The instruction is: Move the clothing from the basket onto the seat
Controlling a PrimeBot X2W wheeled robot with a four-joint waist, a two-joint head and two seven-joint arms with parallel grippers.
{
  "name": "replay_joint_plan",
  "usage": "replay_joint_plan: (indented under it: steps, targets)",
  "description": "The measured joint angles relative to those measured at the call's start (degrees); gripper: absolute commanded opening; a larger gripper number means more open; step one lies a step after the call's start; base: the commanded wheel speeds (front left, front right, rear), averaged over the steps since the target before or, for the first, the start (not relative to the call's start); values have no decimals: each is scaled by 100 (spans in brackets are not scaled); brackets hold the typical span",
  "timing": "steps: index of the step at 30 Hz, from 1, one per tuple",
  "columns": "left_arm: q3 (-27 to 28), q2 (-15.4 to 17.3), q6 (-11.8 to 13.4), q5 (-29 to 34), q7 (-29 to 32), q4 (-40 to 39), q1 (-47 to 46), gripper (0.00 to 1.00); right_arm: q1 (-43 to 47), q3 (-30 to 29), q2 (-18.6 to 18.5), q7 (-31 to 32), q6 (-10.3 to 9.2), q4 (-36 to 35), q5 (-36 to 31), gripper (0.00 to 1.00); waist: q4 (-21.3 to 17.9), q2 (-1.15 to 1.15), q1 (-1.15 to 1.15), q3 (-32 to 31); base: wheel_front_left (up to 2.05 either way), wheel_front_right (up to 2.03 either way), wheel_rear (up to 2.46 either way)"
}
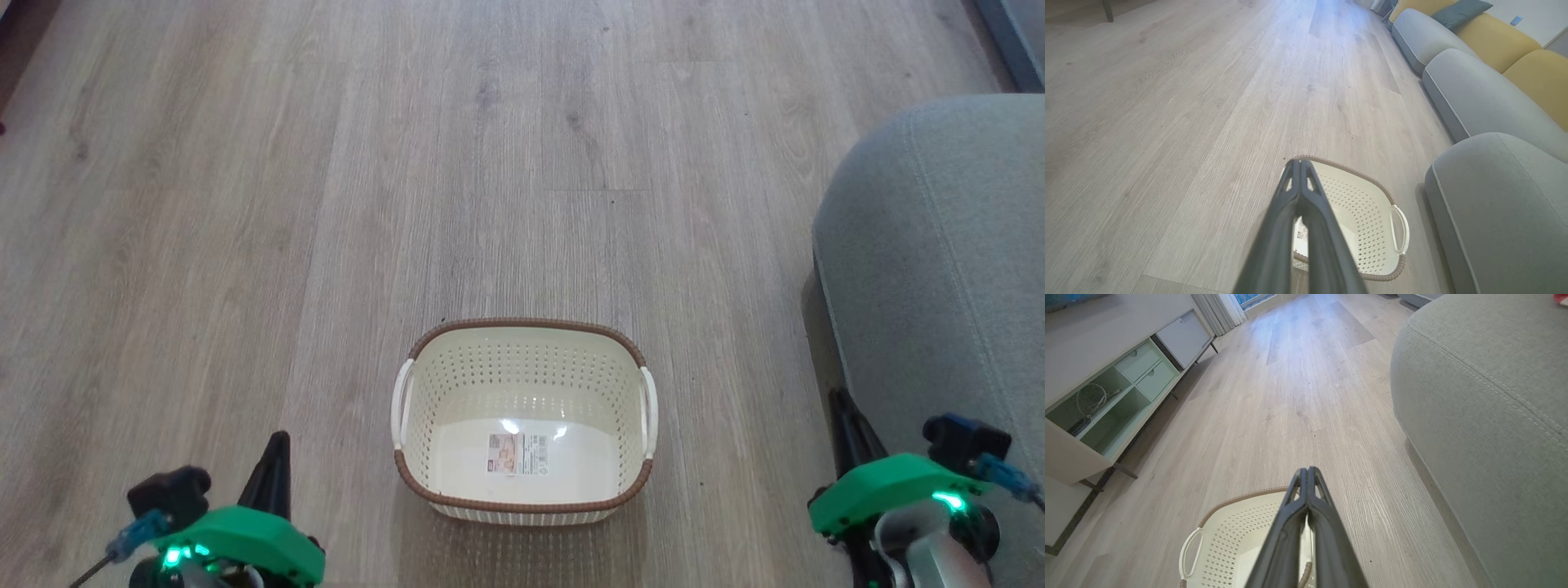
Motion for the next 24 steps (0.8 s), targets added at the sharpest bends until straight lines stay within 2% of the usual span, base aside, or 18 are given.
replay_joint_plan:
  steps: [24]
  targets:
    - [69, 0, 0, -1516, 404, -218, -3, 0, 5, -101, 11, 379, 0, -312, 1490, 0, -73, 0, 1, -26, 0, 0, 0]
